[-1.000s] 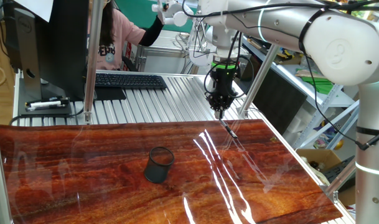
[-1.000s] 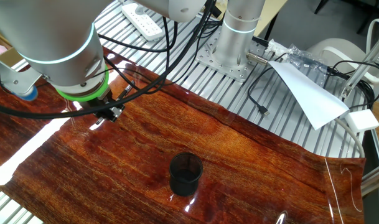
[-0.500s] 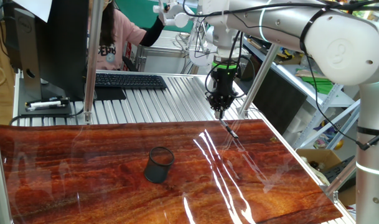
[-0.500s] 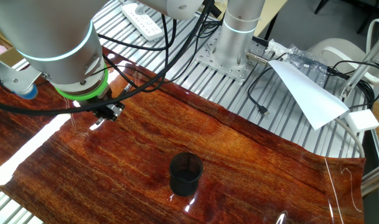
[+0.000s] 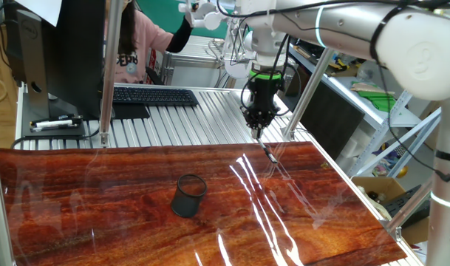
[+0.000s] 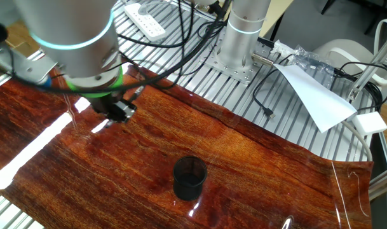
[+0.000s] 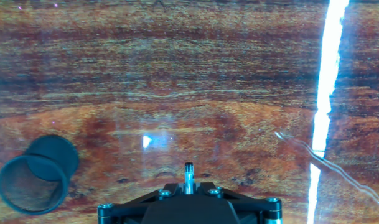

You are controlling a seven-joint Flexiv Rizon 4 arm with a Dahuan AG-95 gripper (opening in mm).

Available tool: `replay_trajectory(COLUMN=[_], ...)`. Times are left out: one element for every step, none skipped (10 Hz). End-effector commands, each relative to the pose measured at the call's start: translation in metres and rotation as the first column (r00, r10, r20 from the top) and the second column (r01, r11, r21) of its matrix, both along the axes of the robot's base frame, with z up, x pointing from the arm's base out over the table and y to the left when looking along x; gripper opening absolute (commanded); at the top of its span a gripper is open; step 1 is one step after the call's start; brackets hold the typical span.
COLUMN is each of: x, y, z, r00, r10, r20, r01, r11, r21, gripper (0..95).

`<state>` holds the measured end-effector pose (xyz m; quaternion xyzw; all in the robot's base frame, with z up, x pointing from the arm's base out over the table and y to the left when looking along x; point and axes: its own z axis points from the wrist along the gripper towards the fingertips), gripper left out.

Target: Put the pen into the pen holder

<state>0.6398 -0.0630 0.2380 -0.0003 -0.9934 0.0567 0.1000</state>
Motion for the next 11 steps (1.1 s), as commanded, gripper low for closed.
replay_trajectory(x=[-0.003, -0.010, -0.016, -0.020, -0.023, -0.025, -0.025, -0.024, -0.023, -0.022, -0.022], y=[0.011, 0.030, 0.042, 0.052, 0.065, 0.077, 0.085, 0.091, 0.101, 0.108, 0.112], z=[0.005, 0.009, 0.012, 0.014, 0.015, 0.014, 0.014, 0.011, 0.003, -0.003, -0.007], r00=[1.000, 1.000, 1.000, 1.000, 1.000, 0.999, 0.999, 1.000, 0.999, 0.999, 0.999], r10=[0.001, -0.008, -0.011, -0.011, -0.017, -0.015, -0.005, -0.003, -0.003, -0.008, -0.011], r20=[0.000, 0.018, 0.027, 0.026, 0.026, 0.030, 0.032, 0.031, 0.031, 0.038, 0.048], r01=[-0.001, 0.009, 0.011, 0.011, 0.017, 0.016, 0.005, 0.002, 0.003, 0.008, 0.011], r11=[1.000, 1.000, 1.000, 1.000, 1.000, 1.000, 1.000, 1.000, 1.000, 1.000, 1.000], r21=[-0.003, -0.008, -0.008, -0.005, -0.004, -0.002, 0.007, 0.011, 0.009, 0.008, 0.009], gripper=[0.0, 0.0, 0.0, 0.0, 0.0, 0.0, 0.0, 0.0, 0.0, 0.0, 0.0])
